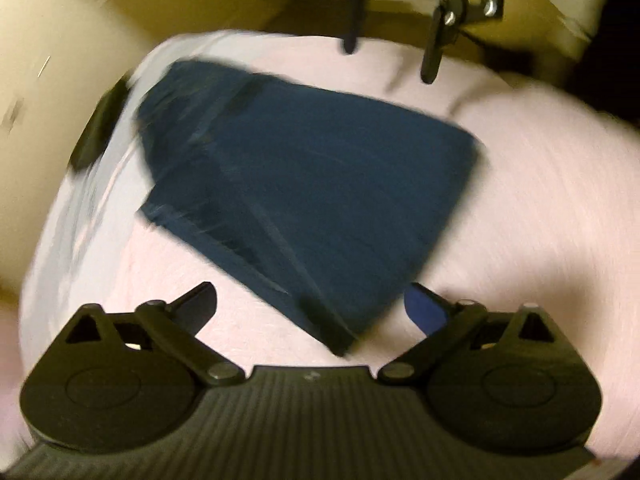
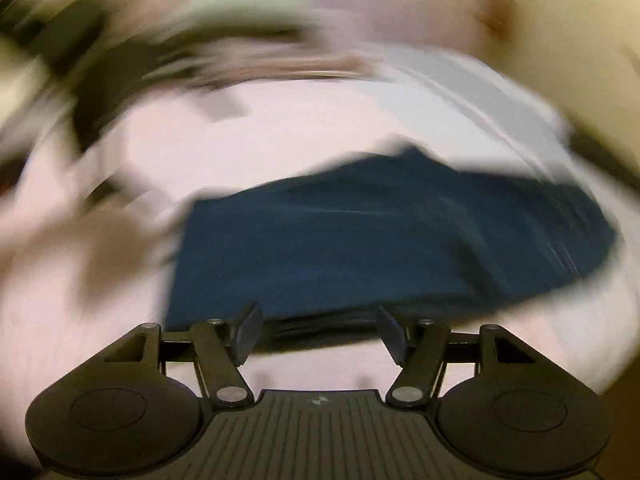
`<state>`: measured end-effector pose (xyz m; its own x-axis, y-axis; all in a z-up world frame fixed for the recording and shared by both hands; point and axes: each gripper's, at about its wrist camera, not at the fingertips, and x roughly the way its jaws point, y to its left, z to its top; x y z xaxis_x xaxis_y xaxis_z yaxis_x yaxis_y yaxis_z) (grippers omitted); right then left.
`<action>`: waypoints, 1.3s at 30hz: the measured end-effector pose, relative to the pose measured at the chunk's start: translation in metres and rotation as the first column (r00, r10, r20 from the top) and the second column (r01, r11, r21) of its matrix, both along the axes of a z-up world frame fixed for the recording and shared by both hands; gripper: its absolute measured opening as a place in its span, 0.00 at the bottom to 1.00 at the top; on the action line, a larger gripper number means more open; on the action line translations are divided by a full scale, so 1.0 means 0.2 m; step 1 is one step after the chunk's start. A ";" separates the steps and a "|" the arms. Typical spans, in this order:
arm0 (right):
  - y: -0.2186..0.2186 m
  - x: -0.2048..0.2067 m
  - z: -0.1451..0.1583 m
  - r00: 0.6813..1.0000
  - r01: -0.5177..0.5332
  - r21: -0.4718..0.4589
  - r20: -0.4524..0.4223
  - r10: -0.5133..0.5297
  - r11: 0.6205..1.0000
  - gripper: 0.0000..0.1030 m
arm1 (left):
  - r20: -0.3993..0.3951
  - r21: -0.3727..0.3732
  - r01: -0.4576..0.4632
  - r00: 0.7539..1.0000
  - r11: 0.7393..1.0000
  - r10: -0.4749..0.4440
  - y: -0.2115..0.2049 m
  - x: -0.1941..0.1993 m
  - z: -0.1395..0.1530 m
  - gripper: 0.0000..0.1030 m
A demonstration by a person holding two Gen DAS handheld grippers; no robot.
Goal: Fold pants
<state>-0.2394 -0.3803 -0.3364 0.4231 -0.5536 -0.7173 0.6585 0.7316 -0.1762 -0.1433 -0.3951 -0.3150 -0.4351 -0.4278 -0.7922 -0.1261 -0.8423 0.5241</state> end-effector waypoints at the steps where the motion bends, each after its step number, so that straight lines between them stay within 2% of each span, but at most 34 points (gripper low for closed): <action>1: 0.09 0.08 -0.04 0.997 -0.066 -0.048 -0.052 0.063 0.997 0.59 | 0.014 -0.030 0.064 0.998 0.998 -0.063 0.05 0.03 -0.06 0.92; 2: 0.17 0.18 -0.10 0.986 -0.132 -0.096 -0.111 0.122 0.987 0.59 | 0.021 -0.053 0.116 0.993 0.992 -0.115 0.09 0.04 -0.11 0.91; 4: 0.25 0.31 -0.21 0.961 -0.199 -0.158 -0.225 0.161 0.967 0.59 | 0.022 -0.126 0.190 0.982 0.974 -0.188 0.14 0.06 -0.22 0.89; 6: 0.31 0.39 -0.32 0.936 -0.241 -0.257 -0.316 0.154 0.936 0.59 | 0.009 -0.190 0.240 0.970 0.952 -0.242 0.15 0.06 -0.31 0.89; 8: 0.30 0.46 -0.43 0.910 -0.261 -0.312 -0.395 0.125 0.914 0.59 | 0.005 -0.233 0.275 0.959 0.933 -0.282 0.12 0.05 -0.37 0.89; 10: 0.28 0.46 -0.47 0.898 -0.273 -0.351 -0.426 0.107 0.896 0.59 | 0.003 -0.250 0.311 0.947 0.917 -0.321 0.09 0.05 -0.40 0.88; 12: 0.22 0.47 -0.49 0.899 -0.244 -0.374 -0.434 0.064 0.895 0.59 | 0.012 -0.282 0.350 0.932 0.893 -0.362 0.05 0.04 -0.42 0.75; 13: 0.19 0.46 -0.49 0.896 -0.245 -0.369 -0.439 0.065 0.897 0.59 | 0.021 -0.281 0.353 0.932 0.892 -0.362 0.02 0.03 -0.42 0.58; 14: 0.17 0.45 -0.49 0.897 -0.246 -0.361 -0.436 0.070 0.899 0.58 | 0.030 -0.266 0.354 0.933 0.896 -0.360 0.00 0.01 -0.41 0.48; 16: 0.17 0.43 -0.46 0.899 -0.257 -0.342 -0.427 0.094 0.904 0.43 | 0.041 -0.216 0.365 0.930 0.906 -0.365 -0.02 -0.01 -0.39 0.31; 17: 0.19 0.39 -0.41 0.904 -0.250 -0.340 -0.417 0.093 0.907 0.30 | 0.041 -0.202 0.361 0.932 0.910 -0.361 -0.02 -0.01 -0.37 0.21; 18: 0.19 0.37 -0.37 0.917 -0.223 -0.333 -0.390 0.081 0.916 0.22 | 0.032 -0.192 0.351 0.935 0.916 -0.352 -0.02 -0.02 -0.34 0.17; 20: 0.15 0.33 -0.21 0.946 -0.161 -0.316 -0.319 0.055 0.935 0.17 | 0.004 -0.165 0.297 0.954 0.940 -0.301 -0.04 -0.04 -0.23 0.14; 22: 0.09 0.28 -0.04 0.970 -0.111 -0.273 -0.241 0.043 0.956 0.17 | -0.035 -0.100 0.200 0.978 0.975 -0.205 -0.10 -0.11 -0.05 0.13; 23: 0.06 0.24 0.07 0.980 -0.084 -0.257 -0.196 0.033 0.963 0.16 | -0.050 -0.074 0.163 0.985 0.984 -0.167 -0.13 -0.15 0.05 0.13; 25: -0.03 0.14 0.29 0.996 -0.025 -0.197 -0.094 0.007 0.980 0.16 | -0.071 -0.019 0.104 0.992 0.994 -0.105 -0.24 -0.23 0.27 0.13; 28: -0.23 -0.05 0.59 0.997 0.047 -0.085 0.067 -0.041 0.995 0.16 | -0.068 0.058 0.053 0.996 0.997 -0.049 -0.43 -0.41 0.58 0.12; 30: -0.41 -0.19 0.76 0.982 0.090 -0.011 0.167 -0.087 0.996 0.16 | -0.059 0.098 0.031 0.998 0.995 -0.025 -0.59 -0.57 0.76 0.12; 32: -0.58 -0.38 0.89 0.954 0.123 0.079 0.267 -0.140 0.989 0.16 | -0.035 0.154 0.013 0.999 0.988 -0.008 -0.74 -0.70 0.90 0.12; 34: -0.75 -0.56 0.96 0.925 0.135 0.149 0.334 -0.178 0.980 0.16 | -0.016 0.185 0.006 1.000 0.983 -0.003 -0.92 -0.87 1.00 0.12; 37: -1.02 -0.86 1.03 0.860 0.162 0.254 0.438 -0.262 0.954 0.16 | 0.016 0.220 -0.010 1.000 0.975 0.007 -1.19 -1.14 1.10 0.14; 39: -1.25 -1.09 0.99 0.800 0.188 0.321 0.498 -0.334 0.928 0.16 | 0.032 0.232 -0.027 0.999 0.972 0.020 -1.40 -1.33 1.10 0.17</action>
<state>-0.4565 -0.6308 -0.1381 0.6430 -0.5382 -0.5448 0.7648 0.4879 0.4207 -0.4086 -0.6752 -0.0951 -0.4025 -0.2402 -0.8833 -0.1169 -0.9436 0.3099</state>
